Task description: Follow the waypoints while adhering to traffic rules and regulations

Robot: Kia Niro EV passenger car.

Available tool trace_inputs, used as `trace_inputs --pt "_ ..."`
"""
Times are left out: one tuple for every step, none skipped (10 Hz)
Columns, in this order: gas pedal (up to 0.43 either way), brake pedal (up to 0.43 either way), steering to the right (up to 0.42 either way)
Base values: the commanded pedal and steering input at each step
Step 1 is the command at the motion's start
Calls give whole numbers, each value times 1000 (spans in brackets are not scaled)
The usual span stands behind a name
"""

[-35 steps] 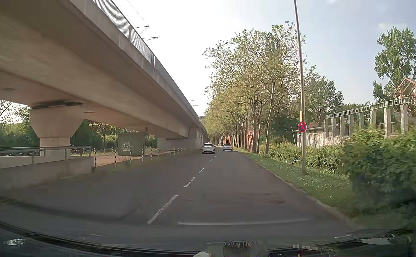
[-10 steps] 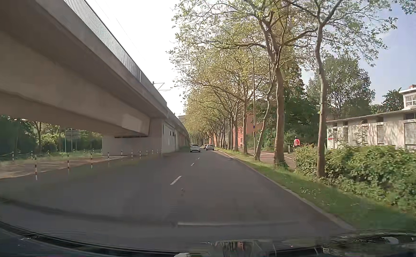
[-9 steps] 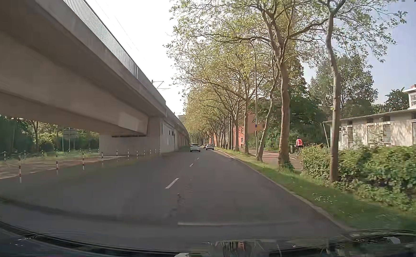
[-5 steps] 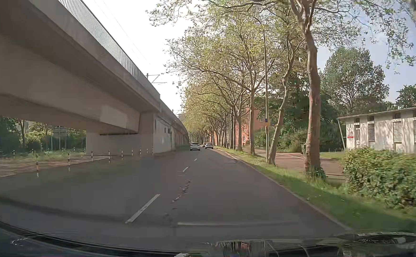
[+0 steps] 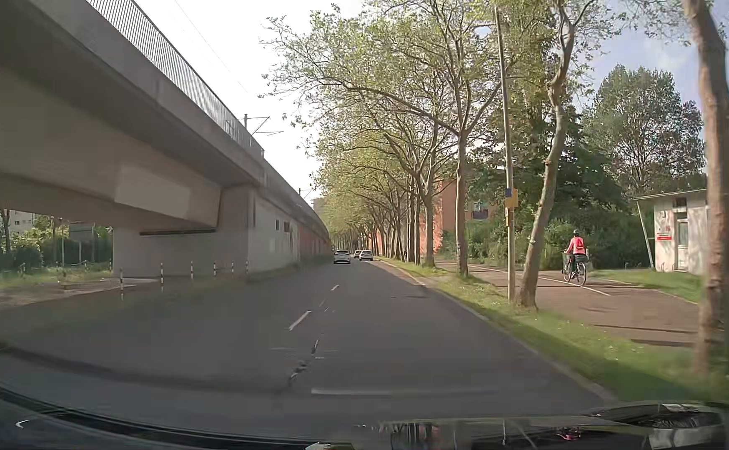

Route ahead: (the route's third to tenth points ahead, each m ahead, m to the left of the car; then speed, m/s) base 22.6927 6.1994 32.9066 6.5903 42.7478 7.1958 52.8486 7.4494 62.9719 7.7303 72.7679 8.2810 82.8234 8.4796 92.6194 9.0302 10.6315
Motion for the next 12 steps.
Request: trace_inputs --pt "169 0 -2" --pt "169 0 -2" --pt "169 0 -2" --pt "150 0 -1" --pt "150 0 -1" --pt "150 0 -1" --pt "150 0 -2" --pt "138 0 -3" --pt "138 0 -3" --pt "130 0 -3" --pt "118 0 -3" --pt "118 0 -3"
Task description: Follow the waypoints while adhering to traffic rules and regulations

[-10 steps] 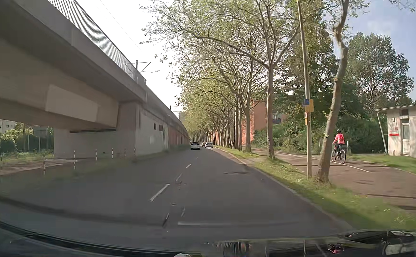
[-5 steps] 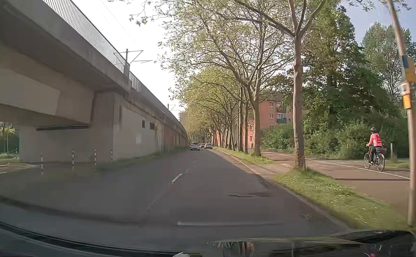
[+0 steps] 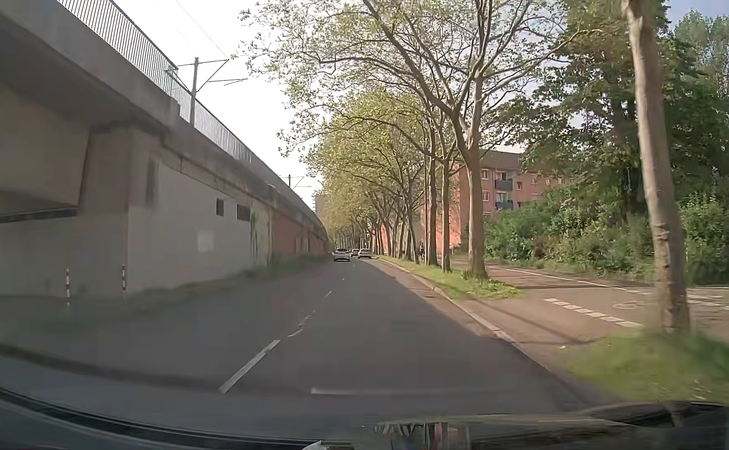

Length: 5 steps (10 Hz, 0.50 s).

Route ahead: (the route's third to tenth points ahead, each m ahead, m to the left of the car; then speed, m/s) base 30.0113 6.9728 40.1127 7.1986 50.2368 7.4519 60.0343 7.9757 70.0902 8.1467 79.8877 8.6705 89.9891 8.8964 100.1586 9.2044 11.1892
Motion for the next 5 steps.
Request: trace_inputs --pt "118 0 -3" --pt "118 0 -4" --pt "118 0 -1" --pt "118 0 0" --pt "98 0 0"
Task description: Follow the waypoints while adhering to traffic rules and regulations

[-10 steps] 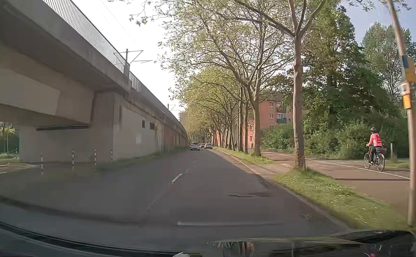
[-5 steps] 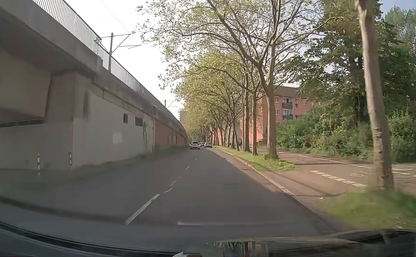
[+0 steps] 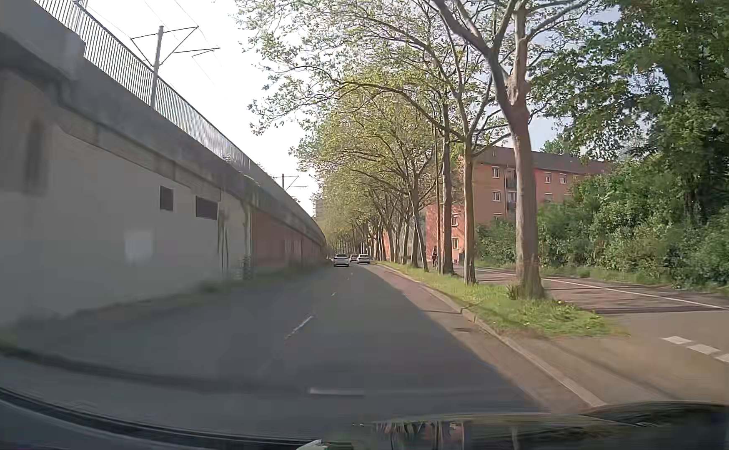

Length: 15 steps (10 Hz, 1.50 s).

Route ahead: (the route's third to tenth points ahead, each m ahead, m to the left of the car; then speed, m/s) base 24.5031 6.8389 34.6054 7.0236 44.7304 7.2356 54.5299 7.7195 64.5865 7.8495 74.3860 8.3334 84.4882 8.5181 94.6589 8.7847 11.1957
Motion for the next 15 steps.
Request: trace_inputs --pt "98 0 1" --pt "98 0 0" --pt "98 0 -1" --pt "87 0 -1" --pt "87 0 0" --pt "79 0 0" --pt "79 0 -1" --pt "79 0 -1" --pt "79 0 -1" --pt "67 0 -1" --pt "67 0 -1" --pt "67 0 -1" --pt "67 0 -1" --pt "59 0 -1" --pt "59 0 -3"
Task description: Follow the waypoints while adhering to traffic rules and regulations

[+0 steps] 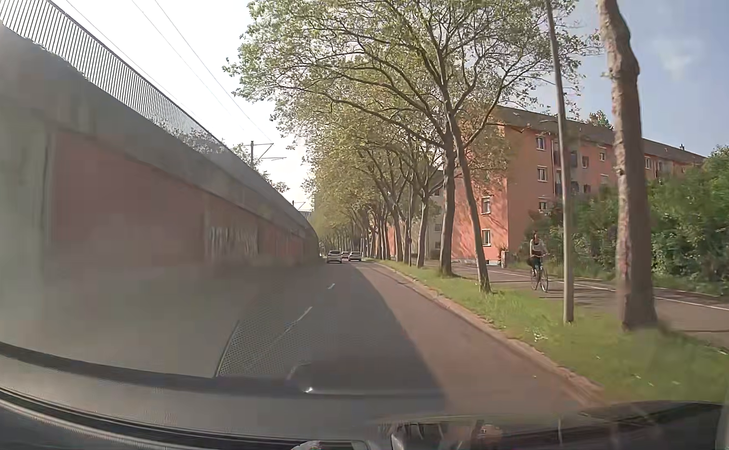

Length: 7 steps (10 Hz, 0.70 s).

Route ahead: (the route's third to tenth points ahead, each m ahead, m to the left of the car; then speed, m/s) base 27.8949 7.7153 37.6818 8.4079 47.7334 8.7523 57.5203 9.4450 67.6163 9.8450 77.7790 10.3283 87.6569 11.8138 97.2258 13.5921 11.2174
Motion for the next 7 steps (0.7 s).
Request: trace_inputs --pt "59 0 -3" --pt "59 0 -4" --pt "59 0 -4" --pt "59 0 -4" --pt "47 0 -5" --pt "47 0 -8" --pt "47 0 -9"
